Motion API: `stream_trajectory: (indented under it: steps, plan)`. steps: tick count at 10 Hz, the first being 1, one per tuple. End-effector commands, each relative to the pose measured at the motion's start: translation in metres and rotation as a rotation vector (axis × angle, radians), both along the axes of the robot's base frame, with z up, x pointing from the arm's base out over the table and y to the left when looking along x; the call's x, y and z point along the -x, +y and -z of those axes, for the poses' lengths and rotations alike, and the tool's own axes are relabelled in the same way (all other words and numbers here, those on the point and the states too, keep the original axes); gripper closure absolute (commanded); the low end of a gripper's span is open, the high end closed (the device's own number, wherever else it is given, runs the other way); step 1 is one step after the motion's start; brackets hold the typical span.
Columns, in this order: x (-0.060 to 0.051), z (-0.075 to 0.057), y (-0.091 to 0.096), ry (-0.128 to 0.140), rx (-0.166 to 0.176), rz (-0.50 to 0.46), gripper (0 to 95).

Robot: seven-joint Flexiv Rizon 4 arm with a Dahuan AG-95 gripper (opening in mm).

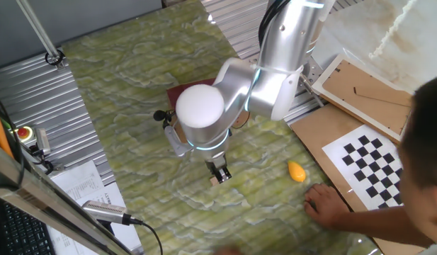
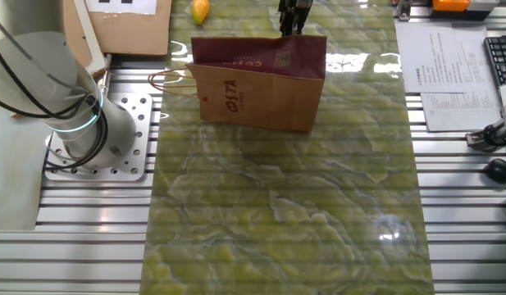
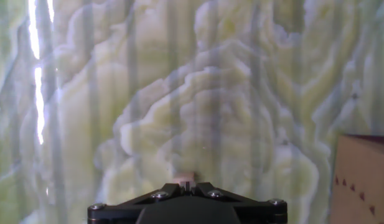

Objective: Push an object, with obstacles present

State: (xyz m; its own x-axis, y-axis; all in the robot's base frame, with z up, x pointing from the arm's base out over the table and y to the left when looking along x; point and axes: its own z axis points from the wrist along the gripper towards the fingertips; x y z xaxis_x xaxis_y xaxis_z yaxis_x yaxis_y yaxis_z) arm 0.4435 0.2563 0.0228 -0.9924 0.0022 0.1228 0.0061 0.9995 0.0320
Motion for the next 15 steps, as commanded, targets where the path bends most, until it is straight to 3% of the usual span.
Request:
stream_trajectory:
  steps: [1,11,15]
  plan:
    - [0.002,0.002,0.003,-0.002,0.0,0.003,95.0]
    - [-0.002,0.009,0.004,-0.023,-0.002,0.006,95.0]
    - [-0.012,0.011,0.008,-0.027,0.001,0.019,95.0]
